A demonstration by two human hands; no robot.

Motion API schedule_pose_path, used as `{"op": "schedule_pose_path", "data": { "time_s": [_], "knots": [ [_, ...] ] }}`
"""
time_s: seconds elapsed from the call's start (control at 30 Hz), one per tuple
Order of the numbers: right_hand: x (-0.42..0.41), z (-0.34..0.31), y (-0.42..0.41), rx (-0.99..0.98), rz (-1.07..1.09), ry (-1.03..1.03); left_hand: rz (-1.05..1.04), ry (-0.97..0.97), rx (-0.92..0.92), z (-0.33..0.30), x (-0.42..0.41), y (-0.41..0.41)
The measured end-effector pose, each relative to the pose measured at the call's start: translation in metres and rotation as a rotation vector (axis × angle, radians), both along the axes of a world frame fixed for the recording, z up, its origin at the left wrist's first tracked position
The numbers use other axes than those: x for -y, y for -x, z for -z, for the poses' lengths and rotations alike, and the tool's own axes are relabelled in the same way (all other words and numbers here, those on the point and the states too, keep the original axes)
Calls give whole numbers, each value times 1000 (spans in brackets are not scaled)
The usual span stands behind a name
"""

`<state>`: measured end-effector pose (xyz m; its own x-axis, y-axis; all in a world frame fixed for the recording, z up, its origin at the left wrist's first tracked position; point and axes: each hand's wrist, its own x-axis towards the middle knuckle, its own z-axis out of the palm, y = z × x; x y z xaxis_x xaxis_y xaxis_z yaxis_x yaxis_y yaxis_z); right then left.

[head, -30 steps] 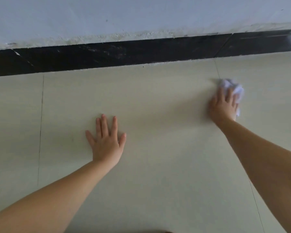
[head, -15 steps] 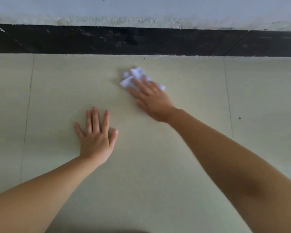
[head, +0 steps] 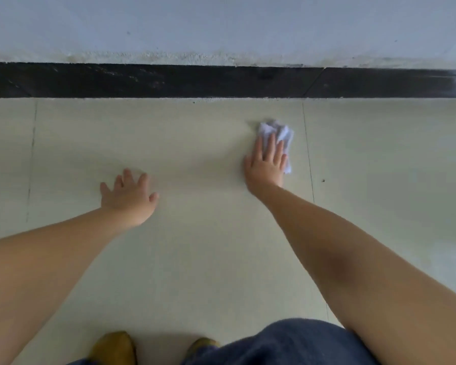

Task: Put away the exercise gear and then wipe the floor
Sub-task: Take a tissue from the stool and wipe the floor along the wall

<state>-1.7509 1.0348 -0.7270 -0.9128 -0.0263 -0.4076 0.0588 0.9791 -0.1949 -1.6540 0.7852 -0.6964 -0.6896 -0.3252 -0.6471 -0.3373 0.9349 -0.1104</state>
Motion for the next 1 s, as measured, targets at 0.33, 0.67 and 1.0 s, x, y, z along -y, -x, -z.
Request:
{"op": "schedule_pose_path", "data": {
  "time_s": [0.33, 0.67, 1.0],
  "knots": [
    [-67, 20, -78, -137, -1094, 18, 46, -204, -340, 28, -61, 66],
    [-94, 9, -25, 5, 498, -79, -12, -186, -182, 42, -104, 93],
    [13, -4, -159, 164, -526, 121, -3, -230, -63, 27, -103, 97]
  ]
}}
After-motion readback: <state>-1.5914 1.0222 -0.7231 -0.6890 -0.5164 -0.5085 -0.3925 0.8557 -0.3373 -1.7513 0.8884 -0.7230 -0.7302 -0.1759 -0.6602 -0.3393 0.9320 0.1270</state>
